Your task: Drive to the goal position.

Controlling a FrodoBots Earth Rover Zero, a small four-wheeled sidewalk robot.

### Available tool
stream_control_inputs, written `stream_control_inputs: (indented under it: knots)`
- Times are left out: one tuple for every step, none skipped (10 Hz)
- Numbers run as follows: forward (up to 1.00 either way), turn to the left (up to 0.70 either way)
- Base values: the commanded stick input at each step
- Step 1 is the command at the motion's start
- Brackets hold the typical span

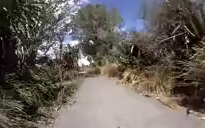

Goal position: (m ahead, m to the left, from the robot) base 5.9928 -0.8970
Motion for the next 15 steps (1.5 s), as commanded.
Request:
stream_control_inputs:
  knots:
    - [0.85,0.03]
    - [0.85,0.03]
    - [0.85,0.03]
    - [0.85,0.03]
    - [0.85,0.03]
    - [0.85,0.03]
    - [0.85,0.03]
    - [0.85,0.04]
    - [0.85,0.04]
    - [0.85,0.04]
    - [0.85,0.04]
    - [0.85,0.04]
    - [0.85,0.04]
    - [0.85,0.04]
    - [0.85,0.04]
